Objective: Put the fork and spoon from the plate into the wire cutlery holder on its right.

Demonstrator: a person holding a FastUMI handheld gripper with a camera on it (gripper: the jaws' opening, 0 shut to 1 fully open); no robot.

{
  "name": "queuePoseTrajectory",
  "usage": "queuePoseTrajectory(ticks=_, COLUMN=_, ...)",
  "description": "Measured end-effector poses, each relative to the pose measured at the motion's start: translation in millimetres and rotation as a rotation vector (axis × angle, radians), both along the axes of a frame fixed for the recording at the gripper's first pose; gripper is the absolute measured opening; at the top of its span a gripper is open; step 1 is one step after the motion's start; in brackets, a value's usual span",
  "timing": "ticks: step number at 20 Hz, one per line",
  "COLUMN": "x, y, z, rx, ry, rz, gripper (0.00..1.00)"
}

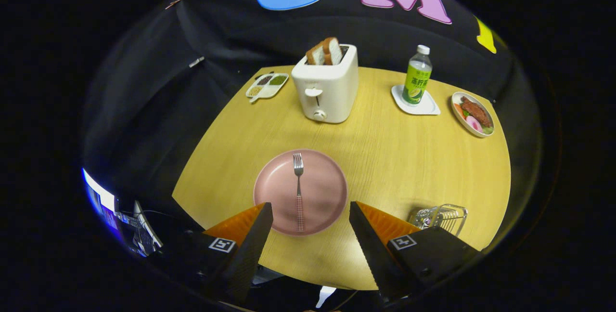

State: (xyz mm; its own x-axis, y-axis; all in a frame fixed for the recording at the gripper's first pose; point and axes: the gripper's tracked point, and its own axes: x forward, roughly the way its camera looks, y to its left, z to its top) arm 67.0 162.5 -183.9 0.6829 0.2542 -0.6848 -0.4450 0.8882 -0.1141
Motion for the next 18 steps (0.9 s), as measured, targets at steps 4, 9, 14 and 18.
queuePoseTrajectory(ticks=4, x=13.7, y=10.5, z=-60.1, rx=-0.106, ry=0.051, rz=0.003, gripper=0.99)
queuePoseTrajectory(ticks=9, x=25.4, y=12.1, z=-104.5, rx=-0.171, ry=0.107, rz=-0.034, gripper=0.74)
queuePoseTrajectory(ticks=14, x=23.8, y=9.8, z=-128.8, rx=-0.190, ry=0.162, rz=-0.054, gripper=0.60)
queuePoseTrajectory(ticks=18, x=27.5, y=8.9, z=-135.8, rx=-0.196, ry=0.160, rz=-0.068, gripper=0.60)
